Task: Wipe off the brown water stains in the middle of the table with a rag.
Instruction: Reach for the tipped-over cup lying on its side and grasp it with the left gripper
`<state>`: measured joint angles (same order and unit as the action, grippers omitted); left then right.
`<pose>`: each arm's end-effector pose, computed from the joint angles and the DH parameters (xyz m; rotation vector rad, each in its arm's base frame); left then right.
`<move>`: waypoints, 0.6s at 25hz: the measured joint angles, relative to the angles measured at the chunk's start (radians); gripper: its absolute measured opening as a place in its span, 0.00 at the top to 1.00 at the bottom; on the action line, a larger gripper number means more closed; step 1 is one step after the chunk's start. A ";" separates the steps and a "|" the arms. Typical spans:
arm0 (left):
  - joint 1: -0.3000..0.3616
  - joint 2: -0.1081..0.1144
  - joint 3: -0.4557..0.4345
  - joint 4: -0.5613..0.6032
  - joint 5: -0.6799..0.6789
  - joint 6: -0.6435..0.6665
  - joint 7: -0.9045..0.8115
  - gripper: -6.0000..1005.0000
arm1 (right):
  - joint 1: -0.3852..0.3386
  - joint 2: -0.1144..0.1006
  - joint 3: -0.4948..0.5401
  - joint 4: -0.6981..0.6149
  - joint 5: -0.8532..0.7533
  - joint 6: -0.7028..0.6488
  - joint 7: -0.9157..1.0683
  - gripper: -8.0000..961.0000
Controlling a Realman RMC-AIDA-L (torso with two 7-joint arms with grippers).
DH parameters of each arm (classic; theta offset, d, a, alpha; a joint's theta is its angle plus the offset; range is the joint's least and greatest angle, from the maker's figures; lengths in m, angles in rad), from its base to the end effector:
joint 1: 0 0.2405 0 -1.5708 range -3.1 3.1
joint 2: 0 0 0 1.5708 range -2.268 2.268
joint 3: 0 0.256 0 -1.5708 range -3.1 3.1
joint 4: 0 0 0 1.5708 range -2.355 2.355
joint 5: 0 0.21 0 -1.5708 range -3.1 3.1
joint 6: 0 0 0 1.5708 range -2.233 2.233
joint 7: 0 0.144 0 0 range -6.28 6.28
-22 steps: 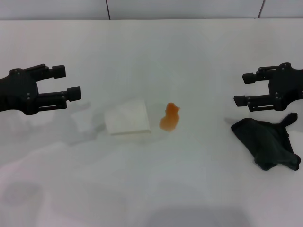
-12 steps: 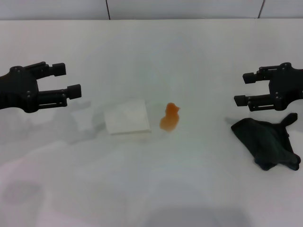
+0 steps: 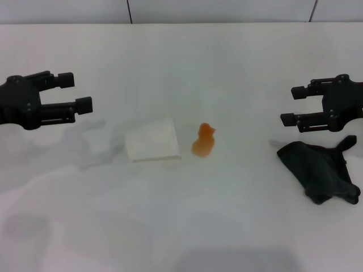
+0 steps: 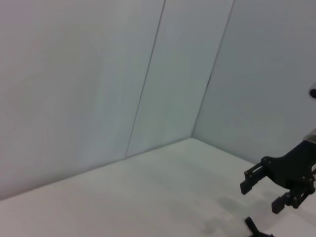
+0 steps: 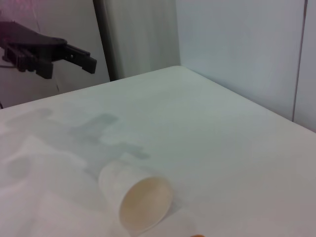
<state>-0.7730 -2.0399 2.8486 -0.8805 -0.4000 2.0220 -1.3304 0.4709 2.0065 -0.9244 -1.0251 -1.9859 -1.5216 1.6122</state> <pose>-0.2722 0.3179 0.0858 -2.6355 -0.6945 -0.7596 0.2413 0.3511 0.0536 -2.7425 0.4538 0.3780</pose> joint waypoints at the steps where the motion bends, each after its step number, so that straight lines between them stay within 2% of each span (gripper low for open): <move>1: -0.005 0.004 0.000 0.000 0.010 0.000 -0.005 0.11 | 0.000 0.000 0.000 0.000 0.000 0.000 0.000 0.26; 11: -0.076 0.036 0.000 -0.006 0.108 0.001 -0.033 0.11 | -0.001 0.001 -0.004 0.014 0.001 0.003 0.000 0.26; 15: -0.121 0.064 0.000 -0.003 0.189 0.001 -0.035 0.11 | -0.002 0.002 -0.001 0.022 0.001 0.004 -0.002 0.26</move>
<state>-0.8938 -1.9755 2.8486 -0.8833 -0.2105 2.0226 -1.3649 0.4694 2.0080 -0.9253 -1.0034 -1.9848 -1.5173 1.6107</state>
